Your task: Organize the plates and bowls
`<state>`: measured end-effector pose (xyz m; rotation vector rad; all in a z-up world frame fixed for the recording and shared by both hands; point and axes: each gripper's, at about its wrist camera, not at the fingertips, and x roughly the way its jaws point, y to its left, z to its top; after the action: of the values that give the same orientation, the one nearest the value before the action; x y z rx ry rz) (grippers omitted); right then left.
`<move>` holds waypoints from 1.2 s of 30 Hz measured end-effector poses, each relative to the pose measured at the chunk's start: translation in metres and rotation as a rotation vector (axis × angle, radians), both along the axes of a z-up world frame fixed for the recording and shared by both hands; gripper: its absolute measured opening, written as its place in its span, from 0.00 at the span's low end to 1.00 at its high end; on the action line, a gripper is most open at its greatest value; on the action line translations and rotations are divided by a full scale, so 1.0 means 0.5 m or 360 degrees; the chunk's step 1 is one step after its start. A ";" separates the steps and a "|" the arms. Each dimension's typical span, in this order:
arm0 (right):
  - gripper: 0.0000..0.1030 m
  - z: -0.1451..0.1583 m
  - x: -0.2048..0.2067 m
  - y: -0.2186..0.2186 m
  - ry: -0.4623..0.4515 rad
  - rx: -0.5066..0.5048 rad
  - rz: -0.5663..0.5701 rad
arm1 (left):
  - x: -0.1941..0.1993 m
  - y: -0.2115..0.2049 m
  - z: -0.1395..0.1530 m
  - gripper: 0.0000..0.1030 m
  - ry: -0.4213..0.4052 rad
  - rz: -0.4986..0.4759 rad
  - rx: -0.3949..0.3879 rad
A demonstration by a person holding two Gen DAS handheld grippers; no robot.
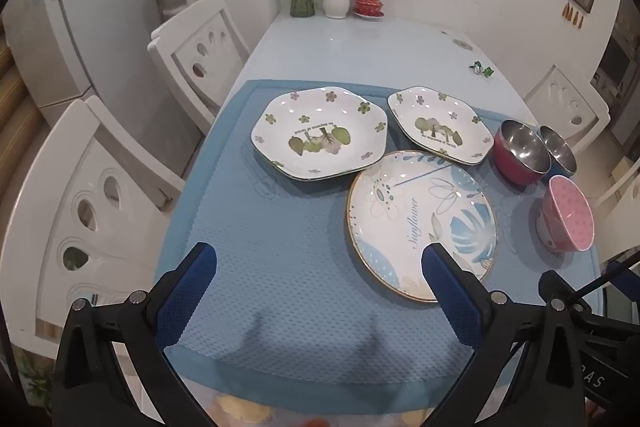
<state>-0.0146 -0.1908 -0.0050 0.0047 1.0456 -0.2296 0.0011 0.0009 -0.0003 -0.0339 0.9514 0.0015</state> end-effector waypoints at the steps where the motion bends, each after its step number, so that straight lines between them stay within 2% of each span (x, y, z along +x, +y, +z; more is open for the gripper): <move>1: 1.00 0.000 0.000 0.000 0.0001 -0.0002 0.0000 | 0.001 0.001 0.000 0.99 0.0001 0.0003 -0.0005; 10: 1.00 0.000 0.002 -0.003 -0.0002 0.0013 -0.0002 | -0.001 -0.009 -0.002 0.99 -0.0014 -0.0022 0.0017; 25: 1.00 -0.003 0.006 0.006 0.0002 0.0016 -0.0001 | 0.000 -0.010 -0.010 0.99 0.0022 -0.0075 -0.0089; 36: 1.00 -0.007 0.003 0.007 0.0010 0.0029 0.0003 | 0.001 -0.006 -0.014 0.99 0.0043 -0.0075 -0.0101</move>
<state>-0.0129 -0.1875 -0.0087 0.0196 1.0538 -0.2183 0.0016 -0.0023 -0.0074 -0.0698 0.9789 -0.0720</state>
